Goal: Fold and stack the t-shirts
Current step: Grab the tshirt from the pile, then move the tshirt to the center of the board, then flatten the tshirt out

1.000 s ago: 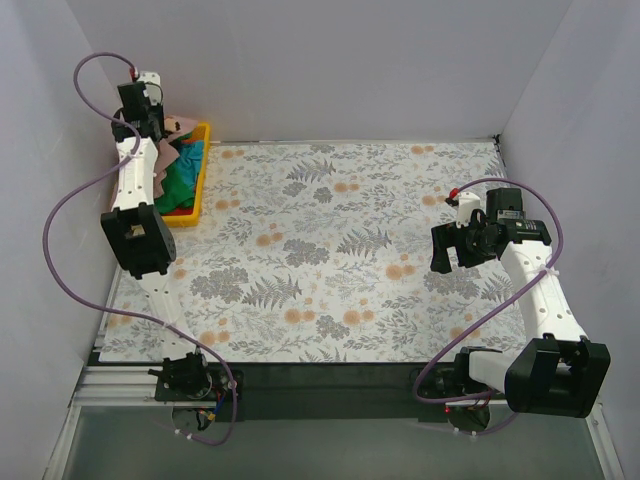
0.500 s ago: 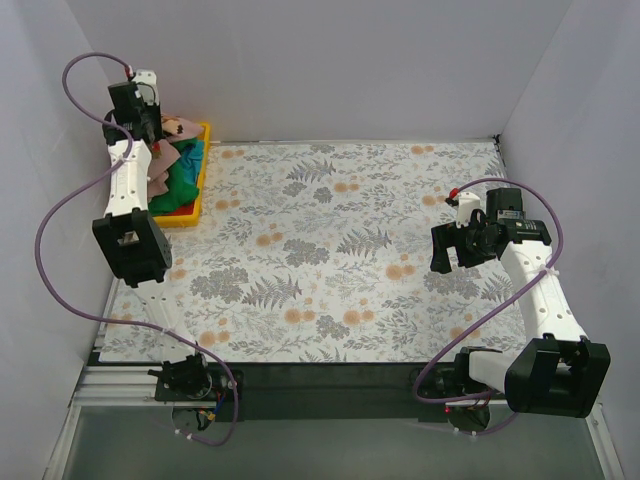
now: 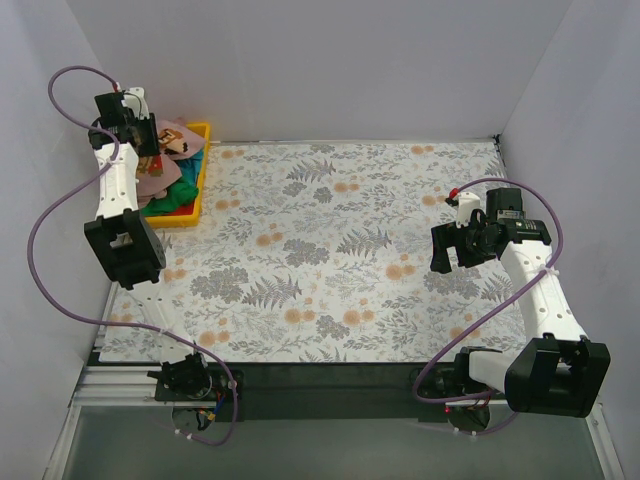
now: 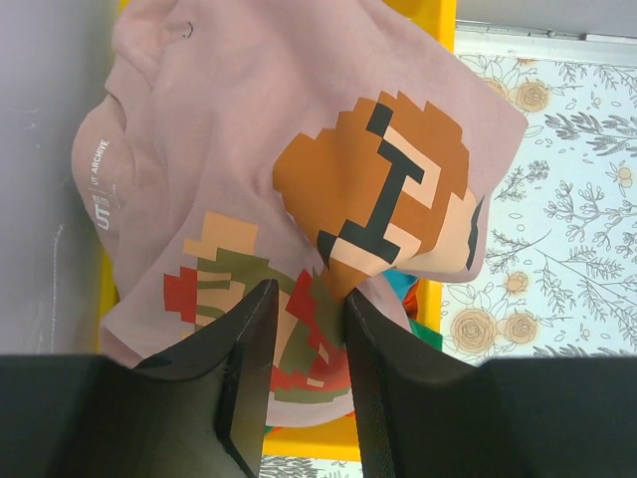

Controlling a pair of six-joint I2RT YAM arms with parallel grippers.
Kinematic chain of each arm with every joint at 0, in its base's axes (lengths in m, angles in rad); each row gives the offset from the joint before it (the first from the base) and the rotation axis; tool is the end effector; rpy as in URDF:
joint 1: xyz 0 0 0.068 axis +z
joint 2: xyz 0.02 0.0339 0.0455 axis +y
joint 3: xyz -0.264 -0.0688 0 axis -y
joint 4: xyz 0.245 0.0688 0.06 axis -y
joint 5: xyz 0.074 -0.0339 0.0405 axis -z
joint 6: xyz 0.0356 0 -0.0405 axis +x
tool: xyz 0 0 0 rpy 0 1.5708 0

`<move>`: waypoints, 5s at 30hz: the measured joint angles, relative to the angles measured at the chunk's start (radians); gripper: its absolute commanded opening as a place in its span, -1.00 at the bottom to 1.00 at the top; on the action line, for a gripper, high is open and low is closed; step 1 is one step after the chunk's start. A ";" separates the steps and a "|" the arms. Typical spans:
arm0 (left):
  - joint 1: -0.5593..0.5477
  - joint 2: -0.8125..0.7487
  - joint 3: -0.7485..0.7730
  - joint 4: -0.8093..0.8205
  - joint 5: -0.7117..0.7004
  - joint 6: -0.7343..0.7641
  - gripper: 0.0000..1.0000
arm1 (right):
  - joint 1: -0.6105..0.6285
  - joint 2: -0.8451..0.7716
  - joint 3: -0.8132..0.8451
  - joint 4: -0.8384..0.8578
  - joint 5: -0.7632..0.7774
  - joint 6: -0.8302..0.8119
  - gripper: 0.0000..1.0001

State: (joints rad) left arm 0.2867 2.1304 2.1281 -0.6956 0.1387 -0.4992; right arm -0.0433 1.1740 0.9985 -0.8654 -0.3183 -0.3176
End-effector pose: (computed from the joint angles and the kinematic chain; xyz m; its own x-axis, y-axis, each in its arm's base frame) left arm 0.4704 0.1336 0.3265 -0.4557 -0.6287 -0.6302 -0.4518 0.7733 -0.4448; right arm 0.2245 0.0014 0.2803 -0.7824 -0.2630 -0.5645 -0.3803 0.9196 0.0987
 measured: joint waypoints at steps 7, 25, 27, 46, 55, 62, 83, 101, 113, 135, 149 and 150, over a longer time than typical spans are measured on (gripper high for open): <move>0.005 0.000 0.007 -0.017 0.020 -0.011 -0.73 | 0.000 0.000 0.000 0.000 0.000 0.000 0.97; 0.042 -0.023 0.157 0.032 0.010 -0.043 -1.00 | 0.000 0.000 0.000 0.000 0.000 0.000 0.97; 0.051 -0.044 0.156 0.074 -0.006 -0.043 -1.00 | 0.000 0.000 0.000 0.000 0.000 0.000 0.97; 0.029 -0.206 0.224 0.309 0.222 -0.259 -1.00 | 0.000 0.000 0.000 0.001 -0.005 0.000 0.96; -0.135 -0.423 0.182 0.502 0.455 -0.437 -1.00 | 0.000 0.000 0.000 0.001 -0.005 0.001 0.97; -0.200 -0.484 0.118 0.603 0.611 -0.600 -1.00 | 0.000 0.000 0.000 0.001 0.002 0.001 0.97; -0.588 -0.697 -0.843 0.539 0.694 -0.404 -0.72 | 0.000 0.018 0.000 0.001 0.021 0.001 0.97; -0.609 -0.683 -0.933 0.186 0.503 -0.178 0.47 | 0.048 0.138 0.039 -0.001 -0.071 -0.030 0.97; -0.573 -0.485 -1.035 0.113 0.319 -0.126 0.06 | 0.249 0.543 0.261 0.044 -0.128 -0.023 0.72; -0.572 -0.267 -0.972 0.147 0.372 -0.226 -0.96 | 0.404 1.007 0.681 0.105 -0.216 0.056 -0.59; -0.429 -0.200 -0.445 0.139 0.434 -0.253 -1.00 | 0.269 0.821 0.909 0.064 -0.175 -0.008 -0.97; -0.418 -0.207 -0.424 0.152 0.444 -0.252 -1.00 | 0.261 0.782 0.918 0.059 -0.167 -0.024 -0.97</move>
State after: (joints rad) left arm -0.1318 1.9236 1.7042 -0.5438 0.5823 -0.7509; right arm 0.2176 1.9564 1.9163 -0.8062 -0.4850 -0.3412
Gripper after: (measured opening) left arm 0.021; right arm 0.023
